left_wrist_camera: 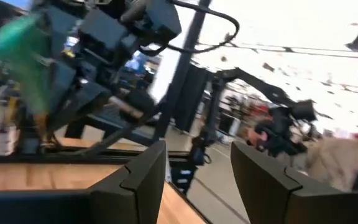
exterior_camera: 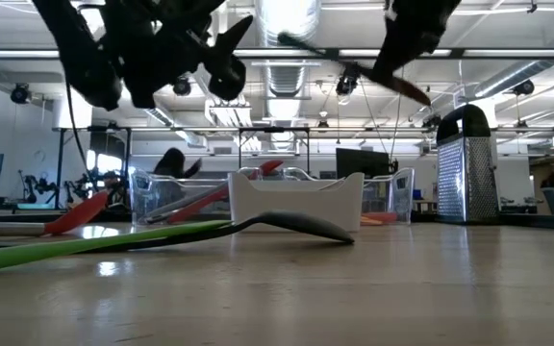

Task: Pick & Place Kitchen Items
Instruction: Put the green table knife into the white bin

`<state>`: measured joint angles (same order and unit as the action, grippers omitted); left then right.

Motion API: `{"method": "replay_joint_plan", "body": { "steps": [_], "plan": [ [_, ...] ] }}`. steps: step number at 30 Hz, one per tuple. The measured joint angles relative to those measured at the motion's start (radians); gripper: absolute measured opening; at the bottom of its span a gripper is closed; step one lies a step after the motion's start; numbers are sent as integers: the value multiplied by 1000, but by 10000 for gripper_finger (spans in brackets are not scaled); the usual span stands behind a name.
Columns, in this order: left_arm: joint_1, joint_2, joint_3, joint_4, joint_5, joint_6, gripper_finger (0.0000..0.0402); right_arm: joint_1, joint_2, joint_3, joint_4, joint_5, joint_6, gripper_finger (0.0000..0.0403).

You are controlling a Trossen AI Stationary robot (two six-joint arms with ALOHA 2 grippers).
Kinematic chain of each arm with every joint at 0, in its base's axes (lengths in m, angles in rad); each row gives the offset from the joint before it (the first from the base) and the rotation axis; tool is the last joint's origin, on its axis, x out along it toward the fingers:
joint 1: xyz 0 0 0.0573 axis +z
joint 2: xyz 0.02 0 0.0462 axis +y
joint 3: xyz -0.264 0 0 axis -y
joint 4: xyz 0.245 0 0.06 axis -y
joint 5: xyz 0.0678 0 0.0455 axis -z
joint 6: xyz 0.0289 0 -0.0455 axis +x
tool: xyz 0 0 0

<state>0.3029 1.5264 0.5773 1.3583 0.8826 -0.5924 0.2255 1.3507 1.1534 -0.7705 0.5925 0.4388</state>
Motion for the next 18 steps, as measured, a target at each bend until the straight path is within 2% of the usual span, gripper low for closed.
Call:
{"method": "replay_joint_plan", "body": {
  "steps": [2, 4, 7, 11, 15, 18],
  "plan": [
    [-23, -17, -39, -4, -69, 7, 186, -55, 45, 22, -43, -25, -57, 7],
    [-45, -31, -71, -8, -90, -16, 186, -99, 97, 60, -101, -33, -116, 7],
    [-77, -61, -113, -7, -100, -55, 186, -150, 181, 142, -204, -17, -195, 7],
    [-140, -93, -161, -6, -214, -33, 186, -188, 318, 266, -314, 15, -328, 7],
    [-182, -110, -186, 3, -232, -30, 186, -202, 443, 408, -448, 82, -423, 7],
    [-204, -112, -192, 2, -230, -18, 186, -205, 515, 503, -499, 92, -466, 7]
  ]
}}
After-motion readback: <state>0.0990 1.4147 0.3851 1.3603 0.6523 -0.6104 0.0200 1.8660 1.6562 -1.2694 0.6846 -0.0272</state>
